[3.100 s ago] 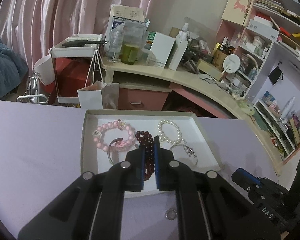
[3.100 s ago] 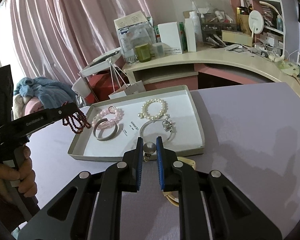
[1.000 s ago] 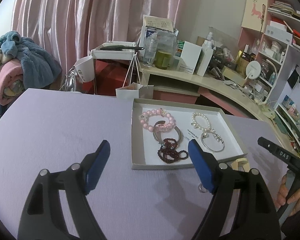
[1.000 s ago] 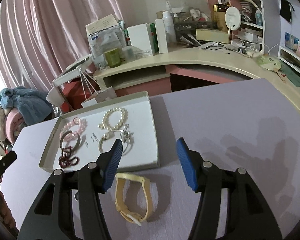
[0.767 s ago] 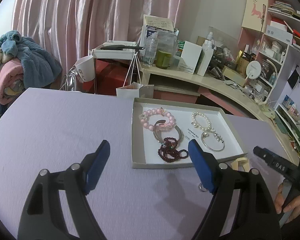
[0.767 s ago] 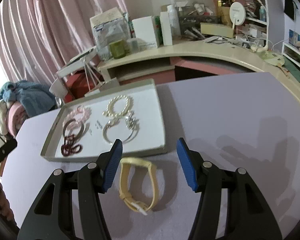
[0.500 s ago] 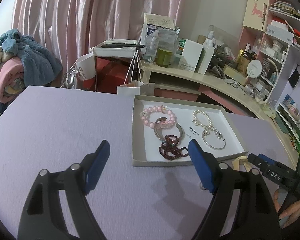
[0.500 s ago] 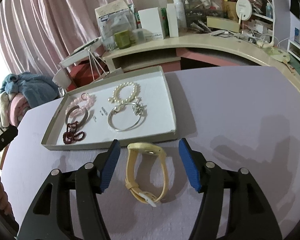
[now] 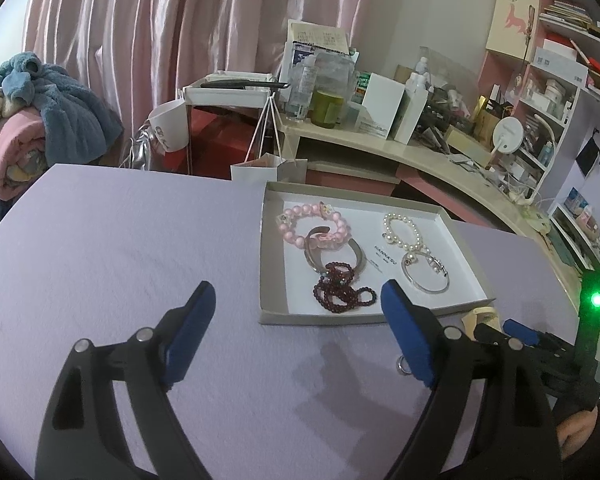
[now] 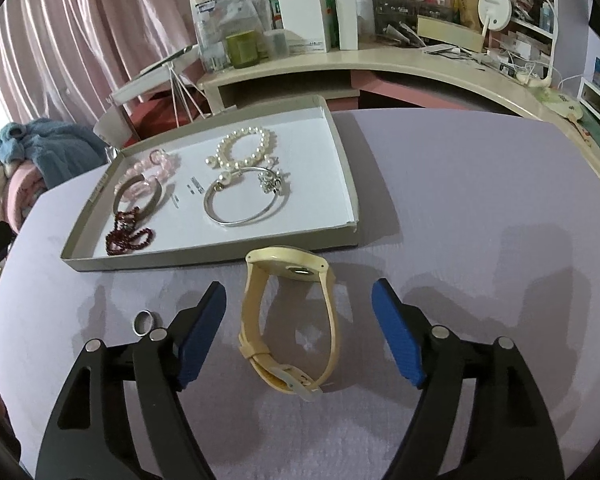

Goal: Organize jewelry
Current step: 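Grasp the yellow strap watch by its strap with the right tool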

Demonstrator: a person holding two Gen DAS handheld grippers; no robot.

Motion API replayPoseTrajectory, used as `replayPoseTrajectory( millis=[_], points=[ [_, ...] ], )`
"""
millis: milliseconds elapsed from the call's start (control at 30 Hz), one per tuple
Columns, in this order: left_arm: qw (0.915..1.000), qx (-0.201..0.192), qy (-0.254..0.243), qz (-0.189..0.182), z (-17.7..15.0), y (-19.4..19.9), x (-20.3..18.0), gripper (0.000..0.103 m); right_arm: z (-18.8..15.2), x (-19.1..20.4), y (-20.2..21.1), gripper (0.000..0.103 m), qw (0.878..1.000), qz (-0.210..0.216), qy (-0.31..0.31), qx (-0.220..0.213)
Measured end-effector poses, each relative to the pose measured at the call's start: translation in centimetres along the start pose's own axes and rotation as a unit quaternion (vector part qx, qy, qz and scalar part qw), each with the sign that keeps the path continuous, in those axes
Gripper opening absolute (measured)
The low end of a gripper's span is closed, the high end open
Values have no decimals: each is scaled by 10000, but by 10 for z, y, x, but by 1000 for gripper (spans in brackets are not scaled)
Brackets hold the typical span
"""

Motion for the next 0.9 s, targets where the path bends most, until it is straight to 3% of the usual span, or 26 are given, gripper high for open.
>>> replayPoseTrajectory(
  millis=[733, 833, 900],
  points=[
    [9998, 153, -84, -136, -10, -2, -16, 85, -5, 5, -6, 75, 9997, -48, 255, 24],
    [9995, 205, -127, -192, -13, -3, -21, 85, -7, 7, -7, 45, 9996, 71, 273, 58],
    [9992, 263, -184, -250, -17, -5, -27, 85, -6, 8, -3, 42, 9996, 153, 224, 30]
  ],
)
Point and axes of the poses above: each gripper's, at about its wrist camera, not at the fingertips, and y roughly against the way its jaws point, x to its left, z to its top, the point moved 4 cm from there along -y, roughly the way its jaws point, and after that the axes turned 14 degrees about -x, right-handed, at the moved point
